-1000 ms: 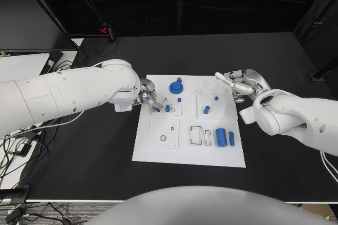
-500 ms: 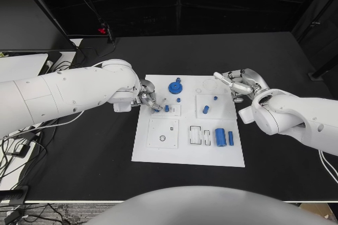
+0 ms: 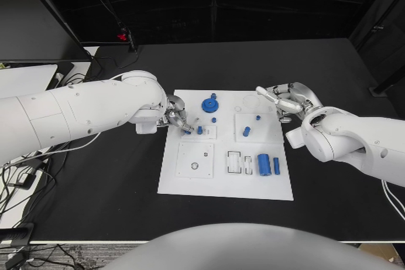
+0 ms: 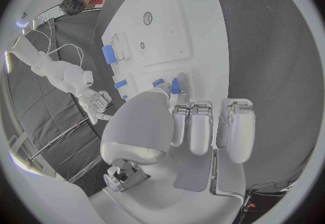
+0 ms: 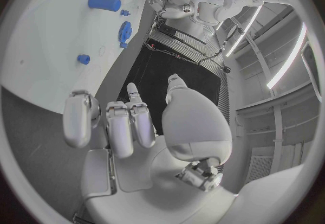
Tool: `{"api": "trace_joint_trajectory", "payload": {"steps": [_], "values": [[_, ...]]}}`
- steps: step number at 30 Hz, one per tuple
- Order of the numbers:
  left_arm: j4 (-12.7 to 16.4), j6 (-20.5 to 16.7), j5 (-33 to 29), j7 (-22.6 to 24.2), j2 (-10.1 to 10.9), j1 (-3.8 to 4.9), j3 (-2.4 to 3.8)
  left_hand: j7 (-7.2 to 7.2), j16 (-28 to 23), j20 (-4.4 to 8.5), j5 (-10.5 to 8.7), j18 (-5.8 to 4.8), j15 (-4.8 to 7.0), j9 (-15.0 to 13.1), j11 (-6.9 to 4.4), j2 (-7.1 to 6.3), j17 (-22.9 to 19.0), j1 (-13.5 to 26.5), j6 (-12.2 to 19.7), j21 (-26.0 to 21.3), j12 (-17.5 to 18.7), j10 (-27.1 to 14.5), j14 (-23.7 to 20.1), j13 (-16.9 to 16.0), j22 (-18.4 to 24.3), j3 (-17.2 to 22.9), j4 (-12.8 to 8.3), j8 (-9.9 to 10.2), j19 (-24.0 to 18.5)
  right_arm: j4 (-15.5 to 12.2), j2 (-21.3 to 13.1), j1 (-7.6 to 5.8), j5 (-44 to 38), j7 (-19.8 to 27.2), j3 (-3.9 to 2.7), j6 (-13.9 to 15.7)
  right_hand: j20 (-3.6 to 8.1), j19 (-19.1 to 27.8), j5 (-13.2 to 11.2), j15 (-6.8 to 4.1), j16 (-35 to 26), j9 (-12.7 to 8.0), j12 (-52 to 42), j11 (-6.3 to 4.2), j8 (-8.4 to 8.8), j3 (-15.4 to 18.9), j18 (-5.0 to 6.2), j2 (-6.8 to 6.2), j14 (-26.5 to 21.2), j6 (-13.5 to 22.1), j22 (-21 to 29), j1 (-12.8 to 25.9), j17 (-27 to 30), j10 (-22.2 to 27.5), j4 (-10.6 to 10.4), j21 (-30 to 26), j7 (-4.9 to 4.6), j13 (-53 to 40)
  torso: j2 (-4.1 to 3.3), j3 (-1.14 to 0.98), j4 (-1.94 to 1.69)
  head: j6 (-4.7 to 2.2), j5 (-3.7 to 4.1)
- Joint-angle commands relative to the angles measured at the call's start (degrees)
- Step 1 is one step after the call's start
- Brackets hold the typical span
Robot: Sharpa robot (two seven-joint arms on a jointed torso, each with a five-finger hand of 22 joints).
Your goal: Assemble the parts on the task board
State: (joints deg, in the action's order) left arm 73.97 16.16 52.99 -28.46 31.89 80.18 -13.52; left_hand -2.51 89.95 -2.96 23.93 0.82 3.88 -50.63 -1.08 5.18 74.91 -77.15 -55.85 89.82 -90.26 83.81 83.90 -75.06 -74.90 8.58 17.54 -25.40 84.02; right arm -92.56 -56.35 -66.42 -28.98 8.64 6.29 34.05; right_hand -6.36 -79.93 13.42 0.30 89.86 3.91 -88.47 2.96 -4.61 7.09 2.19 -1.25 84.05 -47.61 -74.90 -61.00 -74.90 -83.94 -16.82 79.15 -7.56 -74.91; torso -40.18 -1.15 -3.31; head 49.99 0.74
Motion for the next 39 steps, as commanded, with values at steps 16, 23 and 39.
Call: {"api": "trace_joint_trajectory", "payload": {"steps": [16, 23, 39], "values": [[-0.6, 0.7, 0.0, 0.2, -0.4, -0.20, -0.07, 0.35, 0.0, -0.54, 0.14, -0.82, 0.37, -0.1, -0.09, 4.92, 15.1, -5.4, 0.0, 0.2, 0.3, 6.2, 6.1, -14.9, -15.1, 1.3, -0.7, -0.1, 6.0, -0.1, 0.0, -0.06, 0.2, 0.6, -0.02, 0.2, -0.21, 0.3, 0.2, -0.13, 0.1, 0.0, 0.2, -0.03, 0.16, 0.4, 1.16, 0.48, 6.0, -0.3, -10.6, 0.1, -15.1, -3.9, 0.0, -0.2, -0.18, -13.3, -0.01, 0.02, 0.05, 0.01, 0.00], [-0.9, 1.5, 0.0, -0.2, -0.8, -0.42, -0.07, 0.34, 0.0, -0.56, 0.15, -0.82, 0.37, -0.1, -0.08, 4.89, 15.1, -5.3, 0.0, 0.2, 0.3, 6.2, 6.1, -14.9, -15.1, 1.4, -0.7, -0.1, 6.0, -0.1, -0.1, -0.06, 0.4, 0.6, -0.02, 0.1, -0.21, 0.3, 0.2, -0.13, 0.1, 0.0, 0.2, -0.03, 0.16, 0.4, 1.16, 0.48, 6.0, -0.3, -10.6, 0.1, -15.1, -3.9, 0.0, -0.2, -0.18, -13.3, -0.03, 0.02, 0.01, 0.01, 0.00], [-0.9, 1.7, 0.0, -0.5, -0.8, -0.65, -0.07, 0.09, 0.0, -0.67, 0.16, -0.82, 0.21, -0.1, 0.07, 4.52, 15.1, -3.9, 0.2, 0.2, 0.3, 6.2, 6.1, -14.9, -15.1, 1.9, -0.6, 0.1, 6.0, -0.1, -0.1, -0.06, 3.0, 0.6, -0.02, -0.1, -0.23, 0.3, 0.3, -0.12, 0.1, 0.0, 0.1, 0.00, 0.15, 0.5, 1.15, 0.61, 6.0, -0.3, -10.6, 0.2, -15.1, -4.0, 0.0, -0.2, -0.23, -13.4, 0.00, -0.01, -0.02, 0.01, 0.10]]}}
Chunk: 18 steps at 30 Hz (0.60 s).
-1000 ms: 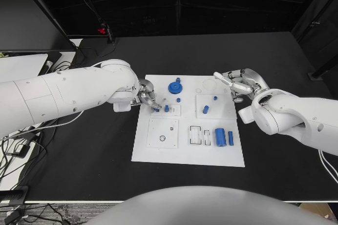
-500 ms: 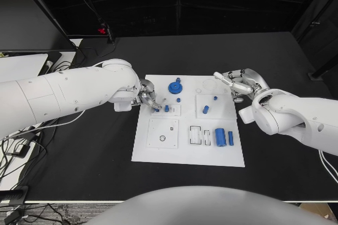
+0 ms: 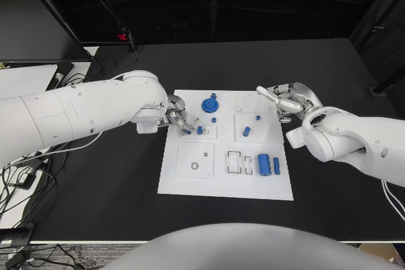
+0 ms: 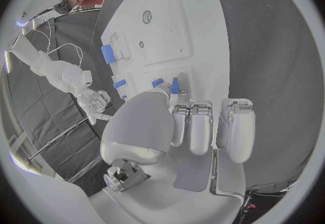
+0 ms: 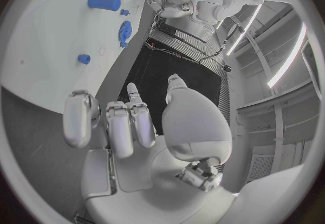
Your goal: Assemble the parts on the task board
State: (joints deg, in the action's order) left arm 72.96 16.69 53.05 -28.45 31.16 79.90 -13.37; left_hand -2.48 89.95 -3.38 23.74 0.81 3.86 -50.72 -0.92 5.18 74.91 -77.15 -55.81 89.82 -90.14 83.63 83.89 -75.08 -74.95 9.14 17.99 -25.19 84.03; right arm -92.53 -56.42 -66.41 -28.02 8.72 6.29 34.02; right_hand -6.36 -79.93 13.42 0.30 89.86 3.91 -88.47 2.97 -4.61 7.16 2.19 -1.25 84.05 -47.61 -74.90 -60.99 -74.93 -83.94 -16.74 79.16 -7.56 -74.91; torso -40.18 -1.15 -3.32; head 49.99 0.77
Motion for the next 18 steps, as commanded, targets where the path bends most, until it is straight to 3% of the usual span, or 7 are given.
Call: {"api": "trace_joint_trajectory", "payload": {"steps": [1, 6, 12, 18], "values": [[0.1, 1.3, 0.0, -0.5, -0.1, -0.38, -0.21, 0.01, 0.0, -0.28, 0.32, -0.81, 0.14, -0.1, 0.02, 4.28, 15.1, -2.8, 0.3, 0.2, 0.1, 6.4, 6.1, -14.9, -15.1, 1.4, -1.0, -0.1, 6.0, -0.1, 0.0, -0.06, 2.6, 0.5, -0.02, -0.1, -0.23, 0.3, 0.3, -0.12, 0.1, 0.0, 0.1, 0.00, 0.15, 0.5, 1.15, 0.61, 6.0, -0.3, -10.6, 0.2, -15.1, -4.0, 0.0, -0.2, -0.23, -13.4, 0.00, 0.00, 0.00, 0.01, 0.06], [0.2, 1.3, 0.0, -0.9, 0.0, -0.40, -0.21, -0.27, 0.0, -0.09, -0.03, -0.81, -0.18, -0.2, 0.35, 2.80, 15.1, 3.4, 0.8, 0.2, 0.1, 6.4, 6.1, -14.9, -15.1, -1.2, -1.0, 0.1, 6.0, -0.1, 0.0, -0.06, 3.5, 0.5, -0.02, -0.1, -0.23, 0.3, 0.3, -0.12, 0.1, 0.0, 0.1, 0.00, 0.15, 0.5, 1.15, 0.61, 6.0, -0.3, -10.6, 0.2, -15.1, -4.0, 0.0, -0.2, -0.23, -13.4, -0.01, 0.01, 0.03, 0.01, 0.01], [0.2, 1.5, 0.0, -1.1, 0.1, -0.41, -0.21, -0.08, 0.0, 0.11, -3.56, -0.81, -0.08, -0.1, 0.17, 1.80, 15.1, 10.0, 1.1, 0.2, 0.1, 6.4, 6.1, -14.9, -15.1, -5.3, -1.1, 0.1, 6.0, -0.1, 0.0, -0.06, 3.8, 0.6, -0.02, 0.0, -0.24, 0.3, 0.3, -0.11, 0.1, 0.0, 0.0, 0.01, 0.15, 0.5, 1.14, 0.66, 6.0, -0.3, -10.6, 0.2, -15.1, -4.0, 0.0, -0.2, -0.24, -13.4, 0.01, -0.01, -0.01, 0.01, 0.06], [0.2, 1.6, 0.0, -1.2, 0.1, -0.43, -0.21, -0.01, 0.0, 0.18, -5.41, -0.81, -0.01, -0.2, 0.08, 1.78, 15.1, 11.7, 1.4, 0.2, 0.1, 6.4, 6.1, -14.9, -15.1, -6.9, -1.1, -0.1, 6.0, -0.1, 0.0, -0.06, 3.8, 0.6, -0.02, 0.0, -0.24, 0.3, 0.3, -0.11, 0.1, 0.0, 0.0, 0.01, 0.15, 0.5, 1.14, 0.66, 6.0, -0.3, -10.6, 0.2, -15.1, -4.0, 0.0, -0.2, -0.24, -13.4, 0.00, 0.01, 0.02, 0.01, 0.02]]}}
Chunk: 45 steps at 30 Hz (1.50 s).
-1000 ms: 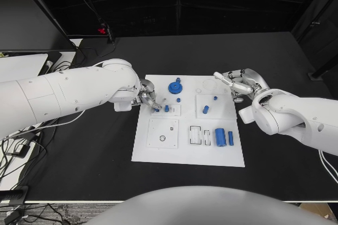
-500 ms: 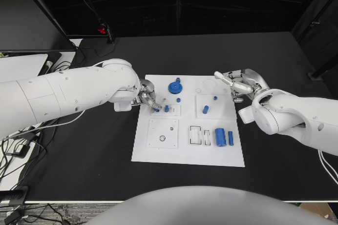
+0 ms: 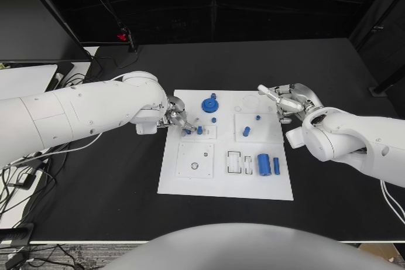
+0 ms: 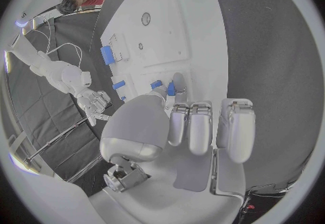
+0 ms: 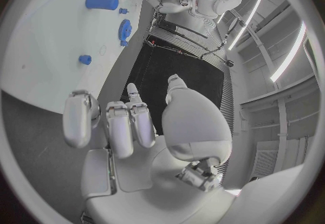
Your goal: Assemble the parts on the task board
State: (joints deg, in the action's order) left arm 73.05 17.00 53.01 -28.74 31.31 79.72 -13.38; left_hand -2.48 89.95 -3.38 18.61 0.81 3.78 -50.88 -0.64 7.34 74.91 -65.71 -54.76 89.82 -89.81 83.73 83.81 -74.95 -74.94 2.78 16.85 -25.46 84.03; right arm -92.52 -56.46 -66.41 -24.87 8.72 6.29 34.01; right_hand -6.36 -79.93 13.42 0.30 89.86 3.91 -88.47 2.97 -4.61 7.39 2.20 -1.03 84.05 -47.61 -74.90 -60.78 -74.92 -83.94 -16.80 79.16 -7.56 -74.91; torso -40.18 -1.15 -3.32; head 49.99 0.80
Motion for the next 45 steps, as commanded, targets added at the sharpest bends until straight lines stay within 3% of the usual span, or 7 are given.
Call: {"api": "trace_joint_trajectory", "payload": {"steps": [1, 16, 24, 40, 45], "values": [[0.1, 1.3, 0.0, -1.0, 0.0, -0.26, -0.20, -0.02, 0.0, 0.19, -0.42, -0.81, 0.07, 0.0, -0.19, -0.35, 15.1, 0.5, 0.4, 0.2, -0.2, 6.3, 6.2, -15.0, -15.1, -0.7, 0.1, 0.1, 6.0, -0.1, 0.0, -0.07, 0.7, 0.6, -0.02, 0.0, -0.24, 0.3, 0.3, -0.11, 0.1, 0.0, 0.0, 0.01, 0.15, 0.2, 1.14, 0.45, 6.0, -0.3, -10.6, 0.0, -15.1, -4.0, 0.0, -0.2, -0.24, -13.4, 0.00, 0.03, 0.03, 0.01, -0.01], [0.2, 0.0, 0.0, -1.7, 0.1, -0.27, -0.20, -0.08, 0.0, 0.18, -1.44, -0.81, -0.02, -0.2, -0.15, -1.06, 15.1, 3.8, 0.8, 0.2, -0.2, 6.3, 6.2, -15.0, -15.1, -4.2, 0.0, -0.4, 6.0, -0.1, 0.0, -0.07, 0.6, 0.6, -0.02, 0.0, -0.24, 0.3, 0.3, -0.11, 0.1, 0.0, 0.0, 0.03, 0.14, 0.3, 1.14, 0.51, 6.0, -0.4, -10.6, 0.0, -15.1, -4.0, 0.0, -0.2, -0.26, -13.4, 0.02, 0.02, -0.01, 0.01, -0.01], [0.6, -2.1, 0.0, -0.9, 0.6, -0.27, -0.20, -0.49, 0.0, 0.07, -3.84, -0.81, -0.19, -1.1, 0.18, -1.51, 15.1, 8.1, 2.8, 0.2, -0.2, 6.3, 6.2, -15.0, -15.1, -8.4, 0.0, -1.5, 6.0, 0.0, 0.0, -0.06, 0.6, 0.5, -0.02, -0.1, -0.25, 0.3, 0.4, -0.10, 0.1, 0.0, 0.0, 0.03, 0.14, 0.3, 1.14, 0.55, 6.0, -0.4, -10.6, 0.0, -15.1, -4.0, 0.1, -0.2, -0.28, -13.4, 0.03, 0.03, -0.02, 0.01, 0.00], [1.1, -4.7, 0.0, 1.0, 1.6, -0.27, -0.20, -0.55, 0.0, -0.02, -3.49, -0.81, -0.30, -1.6, 0.26, -0.97, 15.1, 8.1, 3.4, 0.2, -0.2, 6.3, 6.2, -15.0, -15.1, -9.0, -0.1, -2.2, 6.0, 0.1, 0.0, -0.04, 0.6, 0.5, -0.02, -0.1, -0.25, 0.3, 0.4, -0.10, 0.1, 0.0, 0.0, 0.03, 0.14, 0.3, 1.14, 0.55, 6.0, -0.4, -10.6, 0.0, -15.1, -4.0, 0.1, -0.2, -0.28, -13.4, 0.00, 0.00, 0.00, 0.01, -0.11], [1.8, -7.7, 0.0, 3.1, 2.4, -0.27, -0.20, -0.52, 0.0, -0.05, -3.08, -0.81, -0.31, -1.7, 0.24, -0.97, 15.1, 7.5, 3.6, 0.2, -0.2, 6.3, 6.2, -15.0, -15.1, -9.1, -0.2, -2.6, 6.0, 0.1, 0.1, -0.04, 0.6, 0.6, -0.02, -0.1, -0.26, 0.2, 0.4, -0.08, 0.1, 0.0, 0.0, 0.07, 0.13, 0.3, 1.13, 0.67, 6.0, -0.4, -10.6, -0.1, -15.1, -4.0, 0.1, -0.2, -0.31, -13.4, -0.01, 0.05, 0.09, 0.01, -0.01]]}}
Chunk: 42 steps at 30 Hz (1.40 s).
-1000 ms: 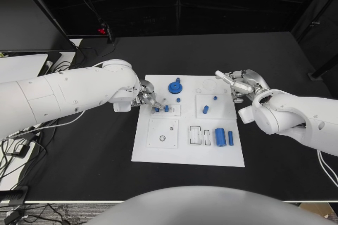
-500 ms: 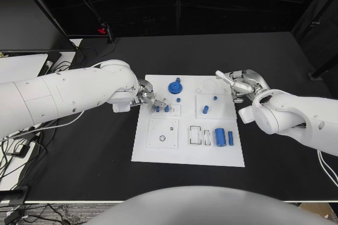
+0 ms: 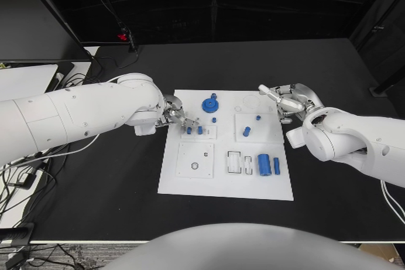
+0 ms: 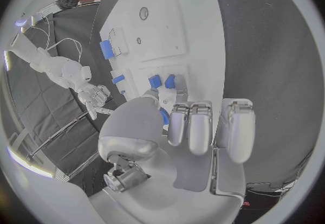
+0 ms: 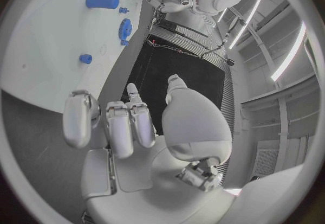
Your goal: Assemble the parts on the task board
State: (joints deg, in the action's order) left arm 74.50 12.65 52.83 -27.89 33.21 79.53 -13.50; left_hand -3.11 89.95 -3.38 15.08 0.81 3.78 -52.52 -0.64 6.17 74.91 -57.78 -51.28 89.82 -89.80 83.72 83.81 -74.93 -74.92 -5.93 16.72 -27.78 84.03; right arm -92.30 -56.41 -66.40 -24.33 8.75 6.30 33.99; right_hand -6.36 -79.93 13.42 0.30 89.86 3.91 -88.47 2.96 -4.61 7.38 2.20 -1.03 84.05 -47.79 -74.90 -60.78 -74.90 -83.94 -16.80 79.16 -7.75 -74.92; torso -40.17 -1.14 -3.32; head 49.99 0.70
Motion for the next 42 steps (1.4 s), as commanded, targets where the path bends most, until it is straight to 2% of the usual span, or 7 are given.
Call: {"api": "trace_joint_trajectory", "payload": {"steps": [1, 16, 19, 21, 24, 30, 42], "values": [[0.7, -4.2, 0.2, 3.1, 0.9, -0.07, -0.09, 0.11, 0.0, -0.06, 0.51, -0.81, -0.31, -0.1, 0.23, 0.13, 15.1, -0.6, 0.2, 0.2, -0.2, 6.3, 6.2, -15.1, -15.1, -0.5, -0.1, -0.3, 6.0, -0.1, 0.0, -0.06, 0.1, 0.6, -0.02, -0.1, -0.26, 0.2, 0.4, -0.08, 0.1, 0.0, 0.0, 0.07, 0.13, 0.3, 1.14, 0.67, 6.0, -0.2, -10.6, -0.1, -15.1, -4.0, 0.1, -0.2, -0.13, -13.4, -0.01, 0.03, 0.08, 0.01, 0.22], [5.6, -29.8, -12.2, 32.3, 9.0, 1.03, -0.08, -0.39, 0.0, -0.67, -0.31, -0.81, -1.02, 2.4, 0.56, -2.49, 15.1, -3.9, 3.0, 0.2, -0.2, 6.3, 6.2, -15.1, -15.1, -4.9, 0.0, -1.5, 6.0, 0.2, 0.0, -0.02, 0.1, 2.6, -0.02, 0.5, -0.29, 0.2, 0.5, -0.05, 0.1, 0.0, 0.0, 0.12, 0.07, 0.3, 1.12, 0.90, 6.0, -0.4, -10.7, -0.3, -15.1, -4.1, 0.1, -0.1, -0.20, -13.4, 0.00, -0.03, -0.07, 0.01, 0.43], [5.7, -33.8, -15.1, 38.0, 9.1, 1.03, -0.08, -1.29, 0.0, -1.07, -0.22, -0.81, -1.64, 5.2, 1.34, -2.56, 15.1, -5.3, 4.9, 0.2, 15.3, -5.3, 6.2, -1.4, -15.1, -5.9, -0.1, -0.4, 6.0, 0.3, 0.0, -0.01, 0.1, 3.5, -0.02, 0.6, -0.30, 0.2, 0.5, -0.04, 0.1, 0.0, 0.0, 0.14, 0.04, 0.3, 1.12, 0.95, 6.0, -0.4, -10.7, -0.4, -15.1, -4.1, 0.1, -0.2, -0.21, -13.5, -0.01, 0.00, -0.04, 0.01, 0.41], [5.5, -36.0, -16.8, 41.3, 8.9, 0.96, -0.09, -2.19, 0.0, -1.52, 0.51, -0.81, -2.20, 7.5, 2.13, -2.65, 15.1, -6.8, 6.5, 0.2, 38.9, -22.4, 6.2, 17.8, -15.1, -6.4, 0.0, 0.7, 6.0, 0.3, 0.0, 0.00, 0.1, 3.9, -0.02, 0.6, -0.30, 0.2, 0.6, -0.02, 0.1, 0.0, 0.0, 0.15, 0.01, 0.3, 1.13, 0.99, 6.0, -0.5, -10.6, -0.5, -15.1, -4.0, 0.2, -0.2, -0.23, -13.4, -0.01, 0.04, 0.01, 0.01, 0.37], [4.9, -38.1, -18.3, 45.0, 8.2, 0.73, -0.09, -3.91, 0.0, -2.79, 1.28, -0.81, -4.02, 11.0, 4.41, -2.98, 15.1, -9.3, 8.7, 0.2, 53.9, -31.7, 6.2, 29.6, -15.1, -6.8, -0.2, 2.2, 6.0, 0.5, 0.1, 0.02, 0.1, 4.5, -0.02, 0.6, -0.31, 0.2, 0.6, -0.02, 0.1, 0.0, 0.1, 0.16, 0.00, 0.3, 1.14, 1.00, 6.0, -0.5, -10.6, -0.5, -15.1, -4.0, 0.2, -0.2, -0.23, -13.4, 0.02, 0.03, 0.07, 0.01, 0.35], [3.2, -40.5, -19.3, 50.1, 6.1, 0.00, -0.10, -6.58, 0.0, -5.13, 2.50, -0.81, -6.63, 17.5, 7.27, -6.38, 15.1, -15.5, 11.0, 0.2, 66.0, -39.0, 6.2, 43.2, -15.1, -4.9, 0.4, 5.2, 6.0, 0.7, 0.2, 0.03, 0.1, 5.2, -0.02, 0.6, -0.32, 0.2, 0.6, -0.01, 0.1, 0.0, 0.1, 0.17, -0.01, 0.3, 1.13, 1.03, 6.0, -0.5, -10.6, -0.6, -15.1, -3.9, 0.2, -0.2, -0.24, -13.3, -0.05, -0.01, 0.09, 0.01, 0.37], [-1.0, -43.0, -12.2, 54.3, 2.3, -2.33, -0.10, -7.45, 0.0, -6.49, 5.13, -0.81, -7.58, 28.2, 8.16, -10.15, 15.1, -23.7, 9.3, 0.2, 68.4, -38.5, 6.2, 54.6, -15.1, -0.6, 0.0, 9.9, 6.0, 0.9, 0.5, 0.05, 0.1, 5.6, -0.02, 0.5, -0.32, 0.2, 0.6, 0.00, 0.1, 0.0, 0.1, 0.18, -0.03, 0.3, 1.13, 1.09, 6.0, -0.6, -10.6, -0.7, -15.1, -3.9, 0.2, -0.2, -0.25, -13.3, -0.09, 0.00, 0.05, -0.25, 0.62]]}}
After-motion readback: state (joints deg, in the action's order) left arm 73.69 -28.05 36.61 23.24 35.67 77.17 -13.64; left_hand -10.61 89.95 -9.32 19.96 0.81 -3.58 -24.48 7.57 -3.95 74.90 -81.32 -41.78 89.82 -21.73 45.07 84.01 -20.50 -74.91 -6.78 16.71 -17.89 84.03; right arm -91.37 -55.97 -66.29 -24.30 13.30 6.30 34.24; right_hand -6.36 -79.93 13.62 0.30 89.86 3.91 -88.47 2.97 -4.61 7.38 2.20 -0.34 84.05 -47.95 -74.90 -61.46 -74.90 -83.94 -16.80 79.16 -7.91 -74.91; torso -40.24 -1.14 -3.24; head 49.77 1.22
